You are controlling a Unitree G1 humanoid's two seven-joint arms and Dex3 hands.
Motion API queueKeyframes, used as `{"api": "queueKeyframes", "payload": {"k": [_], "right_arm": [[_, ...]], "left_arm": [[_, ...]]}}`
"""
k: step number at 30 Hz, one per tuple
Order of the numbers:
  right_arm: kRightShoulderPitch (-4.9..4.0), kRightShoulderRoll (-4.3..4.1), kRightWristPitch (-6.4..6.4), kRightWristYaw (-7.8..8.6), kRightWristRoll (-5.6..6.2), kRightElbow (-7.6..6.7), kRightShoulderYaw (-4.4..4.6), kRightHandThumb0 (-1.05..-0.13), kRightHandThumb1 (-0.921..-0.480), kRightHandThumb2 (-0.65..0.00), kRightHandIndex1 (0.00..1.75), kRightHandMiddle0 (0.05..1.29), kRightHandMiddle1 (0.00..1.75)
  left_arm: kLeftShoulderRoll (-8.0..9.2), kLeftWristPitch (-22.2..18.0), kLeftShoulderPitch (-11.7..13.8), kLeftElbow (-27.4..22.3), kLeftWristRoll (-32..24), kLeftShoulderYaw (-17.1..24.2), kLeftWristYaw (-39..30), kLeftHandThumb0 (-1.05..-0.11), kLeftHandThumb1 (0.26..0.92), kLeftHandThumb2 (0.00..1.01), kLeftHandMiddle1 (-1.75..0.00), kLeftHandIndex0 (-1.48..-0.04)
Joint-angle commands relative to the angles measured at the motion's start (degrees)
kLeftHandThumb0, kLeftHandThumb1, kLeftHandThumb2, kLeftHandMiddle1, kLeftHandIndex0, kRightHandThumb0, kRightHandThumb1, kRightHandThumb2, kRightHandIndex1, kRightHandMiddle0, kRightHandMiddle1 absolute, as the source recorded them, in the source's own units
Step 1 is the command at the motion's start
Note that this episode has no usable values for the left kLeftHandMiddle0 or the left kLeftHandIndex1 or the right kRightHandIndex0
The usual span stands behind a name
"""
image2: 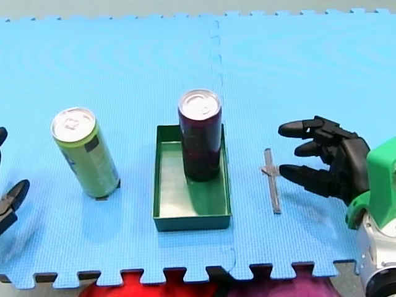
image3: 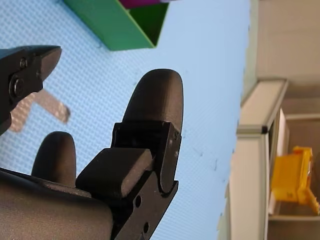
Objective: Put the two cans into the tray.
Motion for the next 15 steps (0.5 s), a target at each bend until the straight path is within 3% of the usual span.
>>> {"api": "queueKeyframes", "payload": {"k": [1,5,7,9,11,15], "right_arm": [[-0.13,-0.58,-0.51,-0.25,-0.27,0.13,0.12,-0.531,-0.807,-0.008,1.56,0.88,0.48],[-0.08,-0.82,-1.04,-0.70,-0.68,0.19,0.29,-0.548,-0.825,-0.011,1.55,0.89,0.46],[-0.09,-0.88,-1.15,-0.95,-0.80,0.18,0.35,-0.555,-0.833,-0.011,1.54,0.89,0.45],[-0.18,-0.94,-1.10,-1.06,-0.85,0.25,0.37,-0.560,-0.839,-0.010,1.53,0.89,0.44],[-0.22,-0.95,-1.08,-1.09,-0.84,0.33,0.36,-0.563,-0.841,-0.008,1.52,0.89,0.43],[-0.16,-0.86,-0.99,-1.13,-0.66,0.43,0.20,-0.563,-0.839,-0.002,1.51,0.90,0.38]], "left_arm": [[0.37,0.30,-0.48,0.17,0.52,-0.23,0.93,-1.048,0.921,0.26,-0.03,-0.16],[0.38,1.06,-0.56,-0.13,0.53,-0.51,1.16,-1.048,0.921,0.23,-0.05,-0.17],[0.13,2.79,-0.60,-0.64,-1.77,-0.06,-1.84,-1.048,0.911,0.12,-0.05,-0.17],[-0.35,7.12,-0.85,-1.80,-6.93,1.17,-8.54,-1.033,0.765,0.02,-0.05,-0.17],[-0.16,10.47,-0.67,-3.28,-9.64,1.54,-12.77,-0.930,0.653,0.00,-0.04,-0.16],[0.56,11.98,1.07,-7.63,-8.46,0.34,-13.00,-0.852,0.590,0.00,-0.03,-0.15]]}}
